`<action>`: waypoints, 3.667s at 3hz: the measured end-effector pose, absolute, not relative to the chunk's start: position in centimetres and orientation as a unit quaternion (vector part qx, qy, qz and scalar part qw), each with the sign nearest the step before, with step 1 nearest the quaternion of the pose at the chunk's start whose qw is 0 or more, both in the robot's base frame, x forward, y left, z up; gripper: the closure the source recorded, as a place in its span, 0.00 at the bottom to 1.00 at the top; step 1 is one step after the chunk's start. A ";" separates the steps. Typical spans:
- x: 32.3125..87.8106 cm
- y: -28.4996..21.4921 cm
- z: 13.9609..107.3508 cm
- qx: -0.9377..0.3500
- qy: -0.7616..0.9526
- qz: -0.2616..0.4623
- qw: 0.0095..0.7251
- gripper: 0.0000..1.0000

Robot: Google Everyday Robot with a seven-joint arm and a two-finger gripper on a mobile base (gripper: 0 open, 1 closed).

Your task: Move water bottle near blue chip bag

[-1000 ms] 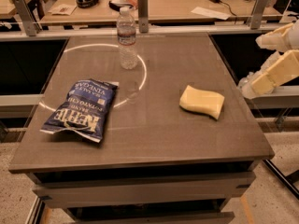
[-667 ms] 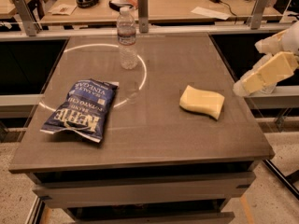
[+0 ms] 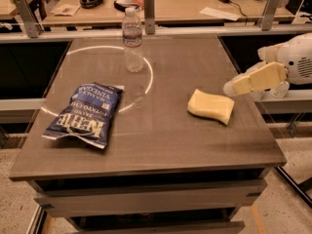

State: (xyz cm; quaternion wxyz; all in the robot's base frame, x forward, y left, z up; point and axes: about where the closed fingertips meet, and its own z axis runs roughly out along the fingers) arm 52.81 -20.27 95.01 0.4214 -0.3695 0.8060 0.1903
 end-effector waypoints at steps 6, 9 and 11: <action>59.6 -14.7 93.8 -0.409 0.714 0.231 0.519 0.00; 64.3 -6.2 91.7 -0.431 0.705 0.242 0.509 0.00; 68.1 -0.3 90.9 -0.419 0.675 0.293 0.532 0.00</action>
Offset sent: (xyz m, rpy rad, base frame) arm 0.0560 0.0168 -0.0192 0.1532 -0.2421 -0.0072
